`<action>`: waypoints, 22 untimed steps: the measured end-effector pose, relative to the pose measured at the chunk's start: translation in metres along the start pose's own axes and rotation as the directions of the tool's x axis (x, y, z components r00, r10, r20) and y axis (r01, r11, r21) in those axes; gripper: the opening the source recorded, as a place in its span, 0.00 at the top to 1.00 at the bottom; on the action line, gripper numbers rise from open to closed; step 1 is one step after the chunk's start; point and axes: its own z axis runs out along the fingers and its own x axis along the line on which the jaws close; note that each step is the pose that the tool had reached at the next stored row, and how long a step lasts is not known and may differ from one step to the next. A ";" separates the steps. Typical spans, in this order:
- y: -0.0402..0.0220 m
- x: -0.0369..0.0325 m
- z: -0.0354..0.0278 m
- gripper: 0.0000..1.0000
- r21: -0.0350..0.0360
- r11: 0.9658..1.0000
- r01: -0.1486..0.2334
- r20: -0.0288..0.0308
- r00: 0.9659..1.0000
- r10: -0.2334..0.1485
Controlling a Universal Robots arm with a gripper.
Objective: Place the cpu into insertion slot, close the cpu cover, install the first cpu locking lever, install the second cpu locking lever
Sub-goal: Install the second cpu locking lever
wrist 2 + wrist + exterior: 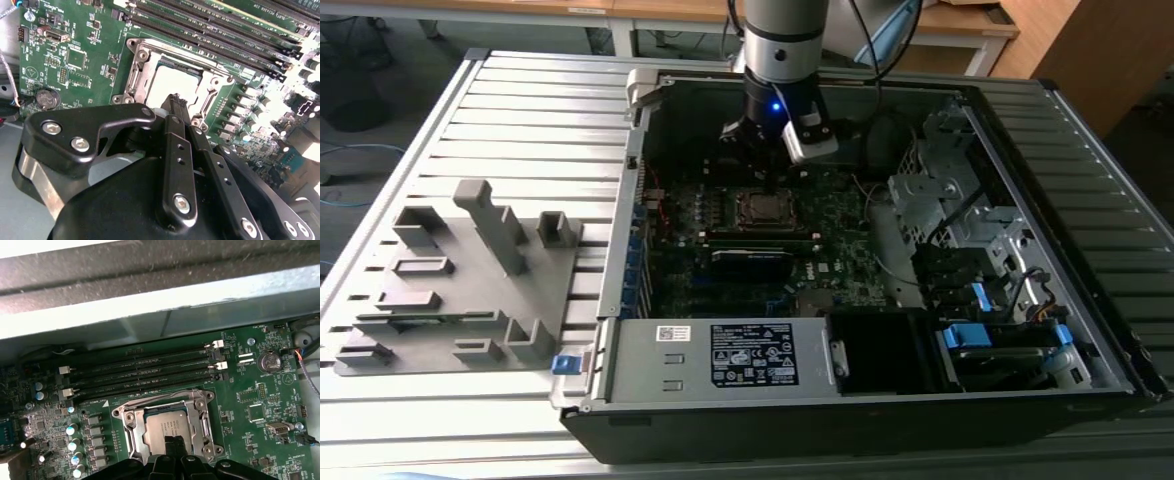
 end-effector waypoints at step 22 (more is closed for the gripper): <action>-0.0160 -0.0031 -0.0002 0.89 0.000 1.000 0.000 0.000 1.000 0.000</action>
